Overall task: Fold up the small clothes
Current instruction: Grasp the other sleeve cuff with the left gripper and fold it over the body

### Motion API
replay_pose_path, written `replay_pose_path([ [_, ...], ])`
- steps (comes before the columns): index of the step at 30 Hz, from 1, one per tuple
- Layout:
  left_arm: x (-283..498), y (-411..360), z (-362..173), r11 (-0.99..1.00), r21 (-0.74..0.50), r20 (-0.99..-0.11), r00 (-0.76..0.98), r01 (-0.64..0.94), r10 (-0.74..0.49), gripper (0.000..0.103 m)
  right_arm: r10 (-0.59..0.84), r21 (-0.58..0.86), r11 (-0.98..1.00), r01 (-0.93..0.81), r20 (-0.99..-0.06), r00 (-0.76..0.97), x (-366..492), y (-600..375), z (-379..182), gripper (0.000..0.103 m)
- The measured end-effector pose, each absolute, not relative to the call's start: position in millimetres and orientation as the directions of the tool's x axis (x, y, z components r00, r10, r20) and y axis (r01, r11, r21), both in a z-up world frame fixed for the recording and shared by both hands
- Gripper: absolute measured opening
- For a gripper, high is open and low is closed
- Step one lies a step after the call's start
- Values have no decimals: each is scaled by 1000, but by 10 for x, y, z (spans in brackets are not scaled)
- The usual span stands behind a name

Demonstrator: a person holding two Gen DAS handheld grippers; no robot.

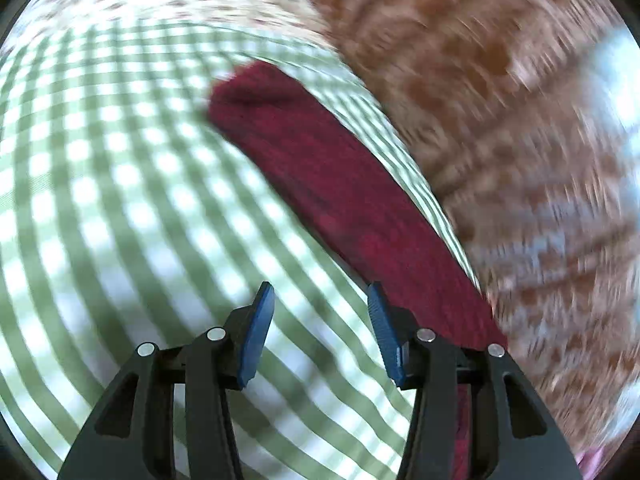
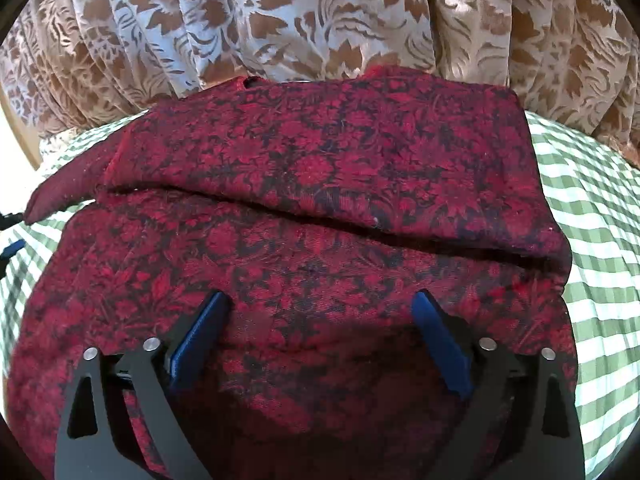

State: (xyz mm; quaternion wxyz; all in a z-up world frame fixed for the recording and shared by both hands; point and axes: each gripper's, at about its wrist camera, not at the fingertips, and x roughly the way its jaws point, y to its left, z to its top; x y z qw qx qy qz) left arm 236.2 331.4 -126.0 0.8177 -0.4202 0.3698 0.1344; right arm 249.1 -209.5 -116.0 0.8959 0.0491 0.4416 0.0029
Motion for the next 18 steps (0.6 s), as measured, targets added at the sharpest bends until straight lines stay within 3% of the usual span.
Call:
replay_pose_path([
  [5,2415,3756,-1315,495,-655,-689,720,-571,-80,47,50,90,995,36,-792,608,2495,-2099,-1183,100],
  [13,2902,3963,-1487,452,-646,-721,687,-615,-95,42,32,68,997,37,-795,605,2534,-2062,-1206,100],
  [15,3012,3976,-1537,456,-625,-737,671,-634,-78,34,28,63,997,38,-796,605,2538,-2052,-1210,100],
  [16,3064,3980,-1549,467,-615,-743,665,-636,-73,22,27,63,997,38,-795,606,2538,-2051,-1211,100],
  [18,3132,3959,-1524,482,-599,-752,656,-639,-64,12,30,67,997,38,-796,604,2542,-2054,-1213,100],
])
